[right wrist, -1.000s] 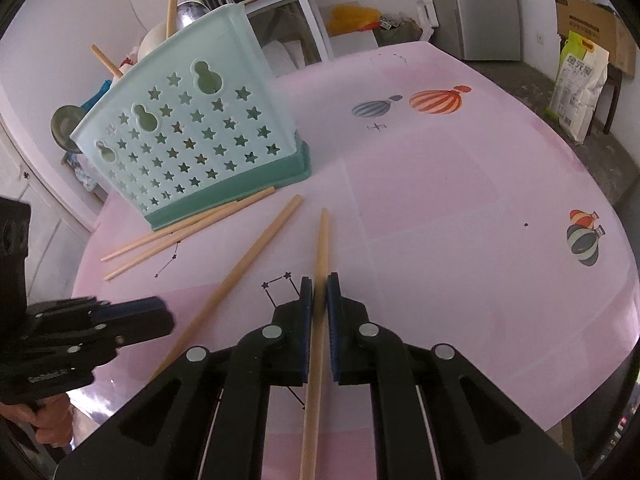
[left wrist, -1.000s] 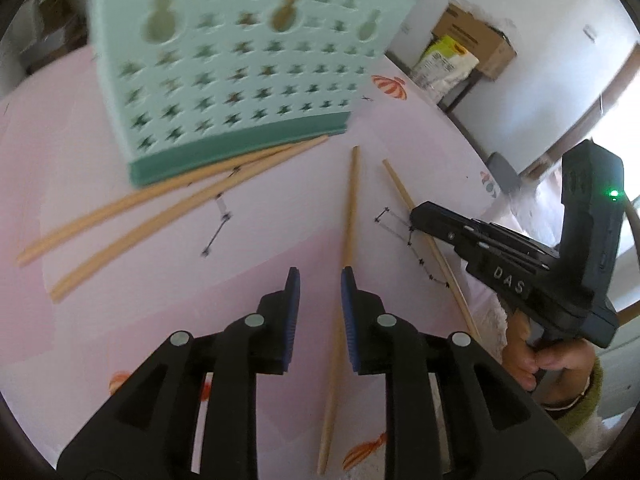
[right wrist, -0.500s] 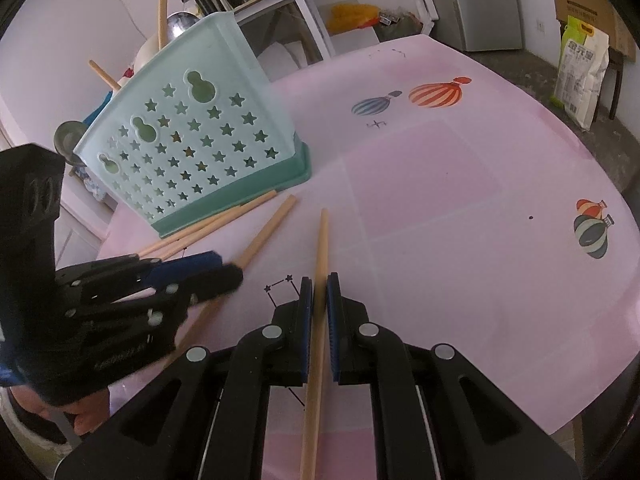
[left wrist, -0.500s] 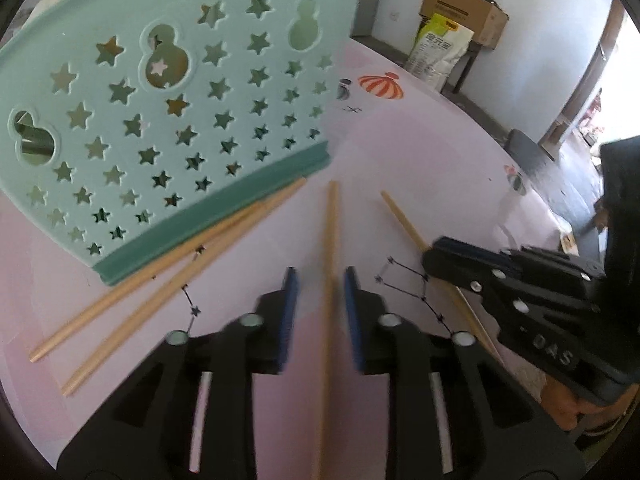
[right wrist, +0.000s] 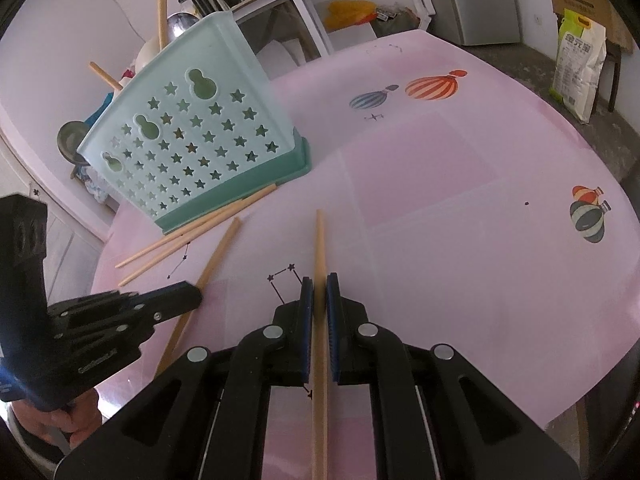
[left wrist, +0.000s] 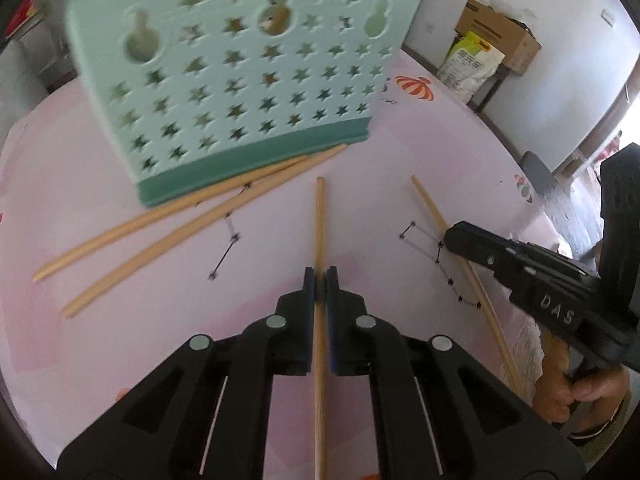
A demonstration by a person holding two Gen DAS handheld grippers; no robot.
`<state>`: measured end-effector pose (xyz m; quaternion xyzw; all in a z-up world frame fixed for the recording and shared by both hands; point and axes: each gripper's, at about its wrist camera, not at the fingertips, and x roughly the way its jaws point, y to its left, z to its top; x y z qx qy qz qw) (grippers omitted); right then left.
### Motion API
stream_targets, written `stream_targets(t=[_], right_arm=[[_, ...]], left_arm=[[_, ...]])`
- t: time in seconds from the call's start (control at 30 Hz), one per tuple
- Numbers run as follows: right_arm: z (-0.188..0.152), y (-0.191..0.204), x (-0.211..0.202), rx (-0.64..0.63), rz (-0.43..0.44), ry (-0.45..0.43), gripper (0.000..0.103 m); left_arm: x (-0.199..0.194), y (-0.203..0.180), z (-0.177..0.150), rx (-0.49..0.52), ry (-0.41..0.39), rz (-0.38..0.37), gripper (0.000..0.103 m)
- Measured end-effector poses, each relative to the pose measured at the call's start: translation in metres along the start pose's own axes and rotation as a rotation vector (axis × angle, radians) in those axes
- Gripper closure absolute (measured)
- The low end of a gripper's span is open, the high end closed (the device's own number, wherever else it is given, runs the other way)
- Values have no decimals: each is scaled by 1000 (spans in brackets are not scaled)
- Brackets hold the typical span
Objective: Organize utensils
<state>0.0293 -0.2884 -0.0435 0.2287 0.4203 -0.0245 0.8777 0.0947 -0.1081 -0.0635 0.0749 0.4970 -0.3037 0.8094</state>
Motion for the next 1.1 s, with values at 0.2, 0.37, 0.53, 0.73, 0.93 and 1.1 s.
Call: stream_targets(t=[0.2,0.37,0.53,0.73,0.93,1.1], right_arm=[[0,0,0,6,1,3,96],[0,-3,0,22,12,6,96],[0,-3,1,24,17,7,96],[0,-3,1,26,21,7,96],[0,-3,1,24,21,7,96],[1,-3,1,25,21,7,96]], left_arm=[[-4,2,-4,-7,-3,14,99],[-4,2,-5,-23,-3,5,99],[-5,6,-6,-31,-5,-1,99],[-4,7,-5,-34,-5,2,99],[-5,7,-4,-38,-4,0,99],[-5,7,-4,-39,-4,0,99]])
